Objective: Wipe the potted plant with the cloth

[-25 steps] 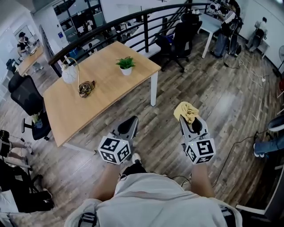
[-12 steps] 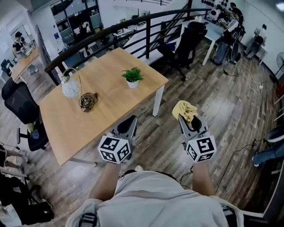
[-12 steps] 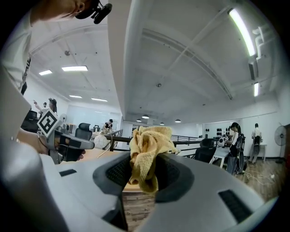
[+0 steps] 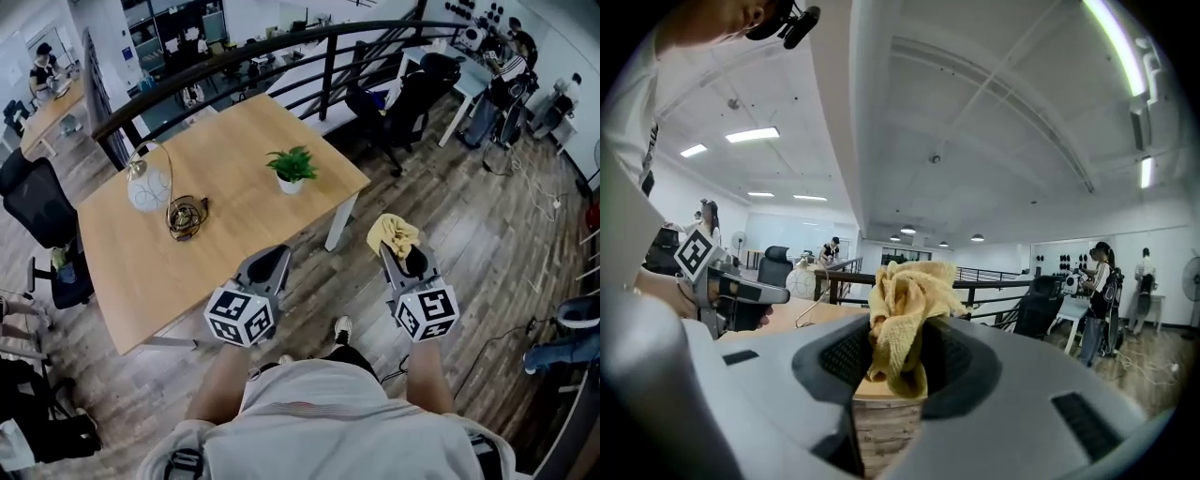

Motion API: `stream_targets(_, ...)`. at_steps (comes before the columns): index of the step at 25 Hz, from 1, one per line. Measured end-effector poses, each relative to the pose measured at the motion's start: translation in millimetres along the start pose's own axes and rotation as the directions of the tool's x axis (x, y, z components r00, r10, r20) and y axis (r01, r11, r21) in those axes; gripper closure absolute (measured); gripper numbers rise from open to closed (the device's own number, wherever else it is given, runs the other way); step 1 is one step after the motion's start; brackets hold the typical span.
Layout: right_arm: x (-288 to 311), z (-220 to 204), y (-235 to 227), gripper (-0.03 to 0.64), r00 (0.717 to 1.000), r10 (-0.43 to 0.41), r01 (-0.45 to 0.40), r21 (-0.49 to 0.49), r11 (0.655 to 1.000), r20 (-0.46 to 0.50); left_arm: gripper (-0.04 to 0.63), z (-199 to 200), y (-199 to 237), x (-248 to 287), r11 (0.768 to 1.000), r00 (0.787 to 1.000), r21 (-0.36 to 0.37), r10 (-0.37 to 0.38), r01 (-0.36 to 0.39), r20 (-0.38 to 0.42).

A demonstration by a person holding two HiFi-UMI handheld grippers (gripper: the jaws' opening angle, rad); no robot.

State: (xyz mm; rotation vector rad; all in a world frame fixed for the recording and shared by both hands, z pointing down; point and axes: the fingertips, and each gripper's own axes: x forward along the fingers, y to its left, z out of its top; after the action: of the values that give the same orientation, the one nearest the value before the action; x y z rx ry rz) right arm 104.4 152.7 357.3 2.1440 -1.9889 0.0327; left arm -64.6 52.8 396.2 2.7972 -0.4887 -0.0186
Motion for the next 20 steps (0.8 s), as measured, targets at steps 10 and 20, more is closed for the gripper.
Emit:
stream_targets(10,101.6,0.1,-106.3,0.434,0.993,0.116,-0.116,-0.017,0.993,0.031,0.566,26.8,31.0,121.6,0.994,0.994,0.04,0.103,-0.105,0.047)
stream_targets(20,204.8,-11.0,-192.9,0.434,0.964,0.264,-0.265,0.035,0.964,0.016,0.566,31.8,72.2,197.1,0.949,0.949,0.006,0.314,-0.314,0.032)
